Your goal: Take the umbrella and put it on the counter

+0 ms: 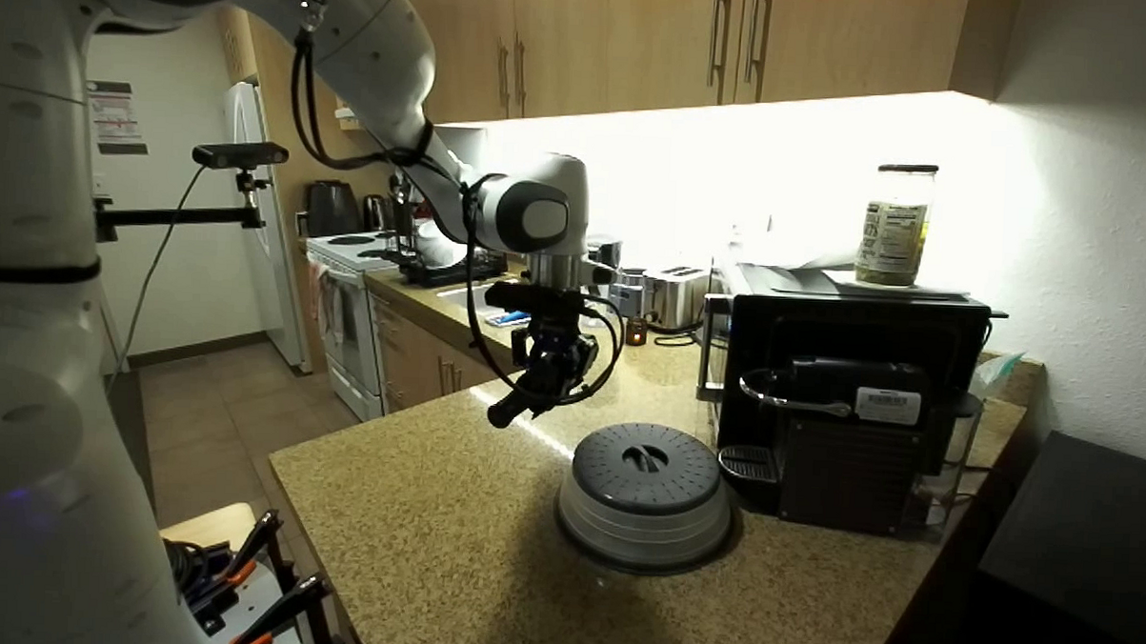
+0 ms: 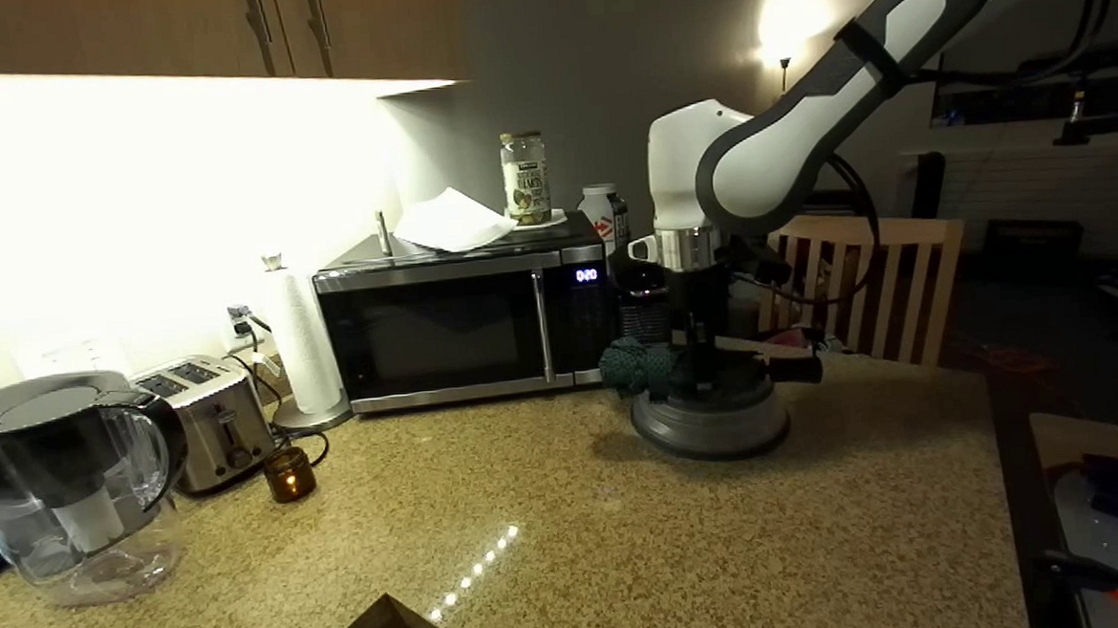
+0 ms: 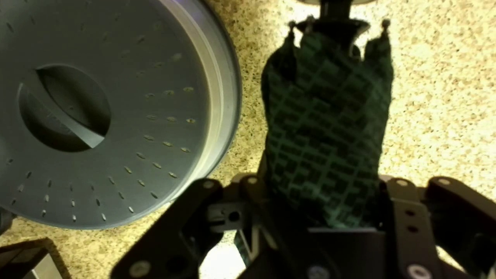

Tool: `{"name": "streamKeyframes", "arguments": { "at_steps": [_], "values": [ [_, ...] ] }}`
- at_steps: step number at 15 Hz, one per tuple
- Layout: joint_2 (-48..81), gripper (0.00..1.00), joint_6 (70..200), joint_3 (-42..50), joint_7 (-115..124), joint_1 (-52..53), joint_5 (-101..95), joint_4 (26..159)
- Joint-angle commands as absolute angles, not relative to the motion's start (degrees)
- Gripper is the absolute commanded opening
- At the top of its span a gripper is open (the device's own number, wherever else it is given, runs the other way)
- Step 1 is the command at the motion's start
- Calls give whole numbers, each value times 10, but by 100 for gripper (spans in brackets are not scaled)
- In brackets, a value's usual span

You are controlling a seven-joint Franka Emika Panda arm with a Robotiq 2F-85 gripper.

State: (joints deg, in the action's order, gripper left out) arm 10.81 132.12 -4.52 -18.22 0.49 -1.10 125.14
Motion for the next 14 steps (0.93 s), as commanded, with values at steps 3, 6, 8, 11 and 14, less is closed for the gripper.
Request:
{"name": "streamKeyframes", "arguments": {
  "at_steps": [3,6,8,11,14],
  "values": [
    [174,11,1338,-56,-190,15,-6,1214],
    [233,11,1356,-49,-182,10,-10,1183],
    [269,11,1373,-44,-179,8,-12,1163],
    [318,11,1391,-38,-166,7,-16,1127],
    [325,36,1380,-41,-170,3,-14,1125]
  ]
}}
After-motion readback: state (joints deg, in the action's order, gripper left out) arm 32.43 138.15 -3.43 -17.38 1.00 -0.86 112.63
